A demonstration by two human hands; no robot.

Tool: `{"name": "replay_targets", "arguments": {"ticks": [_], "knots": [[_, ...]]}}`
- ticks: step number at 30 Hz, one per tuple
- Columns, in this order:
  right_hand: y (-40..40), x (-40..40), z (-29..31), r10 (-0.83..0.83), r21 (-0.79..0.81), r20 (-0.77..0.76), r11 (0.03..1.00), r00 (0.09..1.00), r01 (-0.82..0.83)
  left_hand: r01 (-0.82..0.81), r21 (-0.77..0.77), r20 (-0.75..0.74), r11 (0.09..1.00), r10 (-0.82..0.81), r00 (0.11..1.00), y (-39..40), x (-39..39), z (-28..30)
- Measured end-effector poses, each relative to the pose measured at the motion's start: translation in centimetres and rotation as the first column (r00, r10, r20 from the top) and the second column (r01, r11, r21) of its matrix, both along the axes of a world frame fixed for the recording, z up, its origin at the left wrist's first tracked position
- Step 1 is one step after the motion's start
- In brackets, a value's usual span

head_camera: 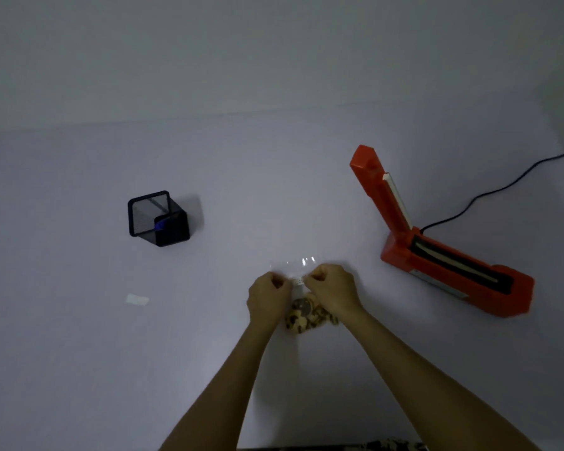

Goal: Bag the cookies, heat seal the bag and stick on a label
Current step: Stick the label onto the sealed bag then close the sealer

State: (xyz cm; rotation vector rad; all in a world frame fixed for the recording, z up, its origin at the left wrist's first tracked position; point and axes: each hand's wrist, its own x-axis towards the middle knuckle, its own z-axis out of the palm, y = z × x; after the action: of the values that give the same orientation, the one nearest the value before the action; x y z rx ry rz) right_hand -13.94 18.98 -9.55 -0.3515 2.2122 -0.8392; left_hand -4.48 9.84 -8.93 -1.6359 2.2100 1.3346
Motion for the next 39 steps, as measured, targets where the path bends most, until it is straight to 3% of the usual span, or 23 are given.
{"name": "replay_targets", "arguments": {"ticks": [12, 24, 39], "knots": [[-0.3, -0.2, -0.7, 0.051, 0.035, -0.126, 0.998, 0.991, -0.047, 0.045, -0.111, 0.033, 0.993, -0.041, 0.999, 0.4, -0.1, -0.5], [-0.1, -0.4, -0.7, 0.064, -0.001, -0.165, 0.998, 0.984, -0.065, -0.02, -0.049, 0.02, 0.999, 0.021, 1.0, 0.1, -0.2, -0.7], [0.3, -1.4, -1.6, 0.112, -0.019, -0.133, 0.993, 0.985, -0.116, -0.004, -0.1, -0.002, 0.995, 0.003, 1.0, -0.1, 0.1, -1.8]]}}
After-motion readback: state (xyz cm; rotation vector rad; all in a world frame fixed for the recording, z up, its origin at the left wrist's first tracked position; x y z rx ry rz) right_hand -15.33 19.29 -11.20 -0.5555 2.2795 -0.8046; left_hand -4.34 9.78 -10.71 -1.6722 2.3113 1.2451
